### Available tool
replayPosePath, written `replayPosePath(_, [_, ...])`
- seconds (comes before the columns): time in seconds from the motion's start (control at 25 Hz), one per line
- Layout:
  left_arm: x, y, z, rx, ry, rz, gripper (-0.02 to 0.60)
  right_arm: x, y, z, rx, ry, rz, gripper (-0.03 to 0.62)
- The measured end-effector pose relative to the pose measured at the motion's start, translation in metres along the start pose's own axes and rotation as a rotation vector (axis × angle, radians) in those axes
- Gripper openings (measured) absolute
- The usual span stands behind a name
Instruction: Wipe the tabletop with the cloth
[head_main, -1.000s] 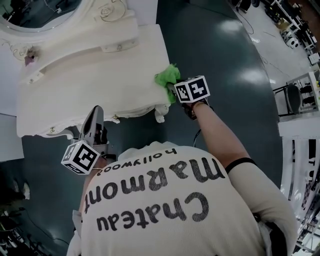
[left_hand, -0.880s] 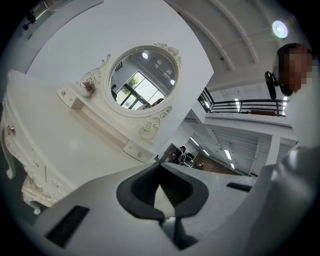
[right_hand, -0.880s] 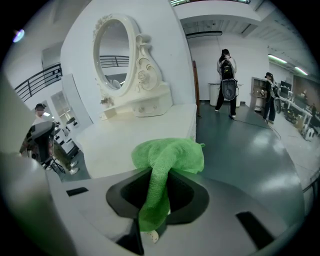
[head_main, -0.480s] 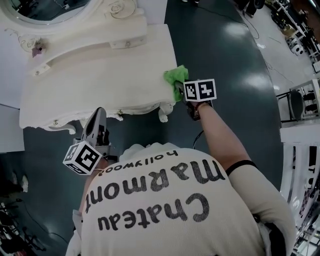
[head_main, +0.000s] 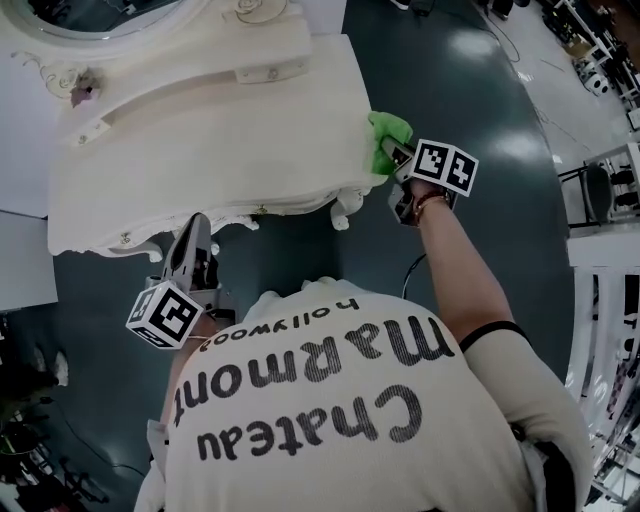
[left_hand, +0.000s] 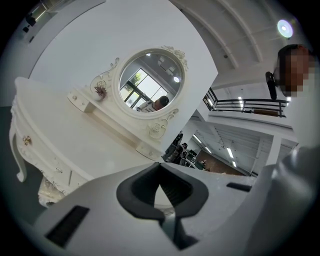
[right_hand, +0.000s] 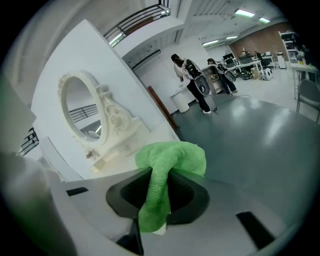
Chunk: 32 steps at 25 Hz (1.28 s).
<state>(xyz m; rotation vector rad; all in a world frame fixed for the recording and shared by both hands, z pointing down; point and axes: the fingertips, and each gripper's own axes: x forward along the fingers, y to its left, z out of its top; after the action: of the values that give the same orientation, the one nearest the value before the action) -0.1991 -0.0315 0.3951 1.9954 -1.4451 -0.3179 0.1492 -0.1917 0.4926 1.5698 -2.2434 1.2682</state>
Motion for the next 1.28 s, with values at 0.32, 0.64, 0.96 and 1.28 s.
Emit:
replayPosePath(0.32, [-0.036, 0.042, 0.04, -0.017, -0.009, 0.006, 0.006, 0.02, 0.151, -0.005, -0.228, -0.027, 0.128, 0.098])
replayPosePath(0.64, [-0.088, 0.095, 0.062, -0.048, -0.045, 0.056, 0.006, 0.06, 0.246, -0.067, -0.382, 0.076, 0.167, 0.098])
replayPosePath(0.96, [-0.125, 0.144, 0.089, -0.059, -0.091, 0.099, 0.006, 0.105, 0.294, -0.141, -0.509, 0.225, 0.194, 0.1])
replayPosePath(1.28, [-0.139, 0.177, 0.091, -0.097, -0.086, 0.126, 0.006, 0.136, 0.291, -0.193, -0.785, 0.36, 0.13, 0.1])
